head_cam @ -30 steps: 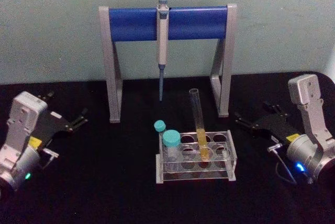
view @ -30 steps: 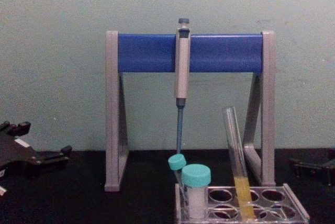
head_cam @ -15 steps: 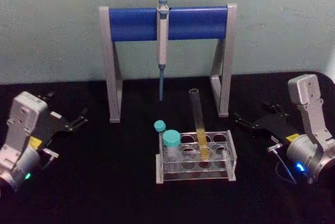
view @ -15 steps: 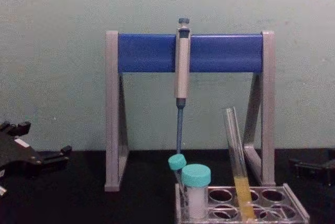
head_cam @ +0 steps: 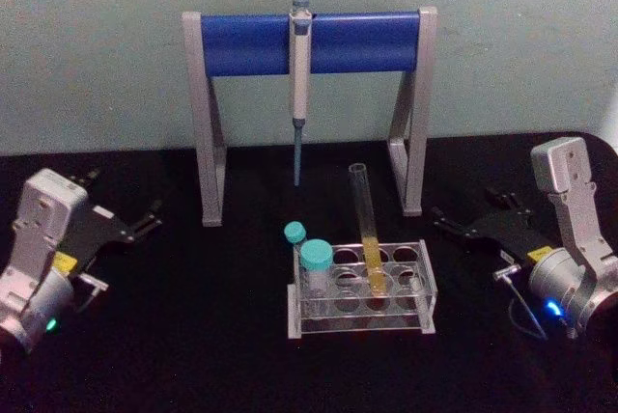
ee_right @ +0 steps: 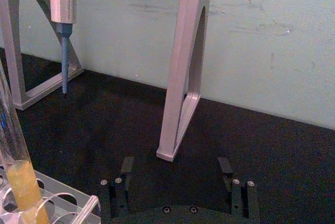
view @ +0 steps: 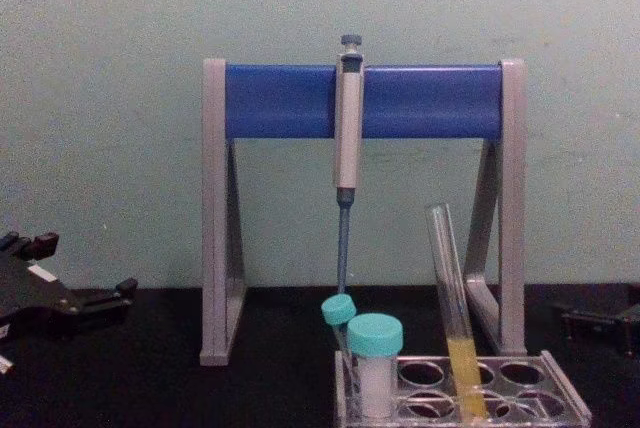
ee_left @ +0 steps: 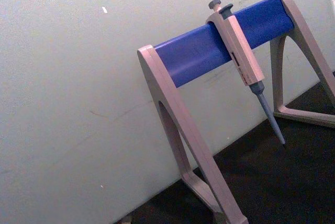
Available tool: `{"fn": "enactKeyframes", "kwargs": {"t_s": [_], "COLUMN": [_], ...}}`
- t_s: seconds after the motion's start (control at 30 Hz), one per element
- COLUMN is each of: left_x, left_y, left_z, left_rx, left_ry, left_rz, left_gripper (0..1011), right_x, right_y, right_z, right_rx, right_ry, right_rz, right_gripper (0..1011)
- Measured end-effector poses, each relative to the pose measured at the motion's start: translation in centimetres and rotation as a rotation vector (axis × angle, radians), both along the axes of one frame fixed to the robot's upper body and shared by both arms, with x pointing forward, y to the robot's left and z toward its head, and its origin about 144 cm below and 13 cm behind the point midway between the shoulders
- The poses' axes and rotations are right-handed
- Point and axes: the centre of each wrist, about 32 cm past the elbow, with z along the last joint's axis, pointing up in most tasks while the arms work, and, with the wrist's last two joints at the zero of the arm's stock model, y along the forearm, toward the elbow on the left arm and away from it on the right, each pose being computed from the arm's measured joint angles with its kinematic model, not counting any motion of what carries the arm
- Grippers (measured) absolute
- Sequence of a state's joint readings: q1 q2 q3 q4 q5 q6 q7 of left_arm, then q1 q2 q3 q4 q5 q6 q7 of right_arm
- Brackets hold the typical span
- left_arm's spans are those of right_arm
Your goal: Pick up the test tube from the test tube rack, shake it, then place it back into the test tube rack.
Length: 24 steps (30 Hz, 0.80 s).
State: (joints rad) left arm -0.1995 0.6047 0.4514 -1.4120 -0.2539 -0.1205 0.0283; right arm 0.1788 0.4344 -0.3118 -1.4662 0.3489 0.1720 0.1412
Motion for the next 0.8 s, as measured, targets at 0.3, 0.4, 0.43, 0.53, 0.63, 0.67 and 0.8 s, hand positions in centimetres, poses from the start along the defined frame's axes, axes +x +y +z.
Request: {"fn": "enactKeyframes", "kwargs": {"t_s": [0.3,0.4,0.43,0.53,0.63,0.67,0.8], "left_x": [0.00,0.00,0.00,0.00,0.00,0.00,0.00], "left_y": [0.00,0.00,0.00,0.00,0.00,0.00,0.00], "left_z": [0.00,0.00,0.00,0.00,0.00,0.00,0.00], "left_rx": [0.000,0.000,0.000,0.000,0.000,0.000,0.000], "left_ry": [0.000,0.000,0.000,0.000,0.000,0.000,0.000], "left_rz": [0.000,0.000,0.000,0.000,0.000,0.000,0.000], "left_gripper": [1001,1001,1001,1001,1001,1001,1001], "right_x": [0.00,0.00,0.00,0.00,0.00,0.00,0.00], "right_y": [0.00,0.00,0.00,0.00,0.00,0.00,0.00], "right_z": [0.00,0.00,0.00,0.00,0.00,0.00,0.00], "right_rx": [0.000,0.000,0.000,0.000,0.000,0.000,0.000], "right_ry": [0.000,0.000,0.000,0.000,0.000,0.000,0.000], "right_rz": [0.000,0.000,0.000,0.000,0.000,0.000,0.000], "right_gripper": [1000,1000,1000,1000,1000,1000,1000]}}
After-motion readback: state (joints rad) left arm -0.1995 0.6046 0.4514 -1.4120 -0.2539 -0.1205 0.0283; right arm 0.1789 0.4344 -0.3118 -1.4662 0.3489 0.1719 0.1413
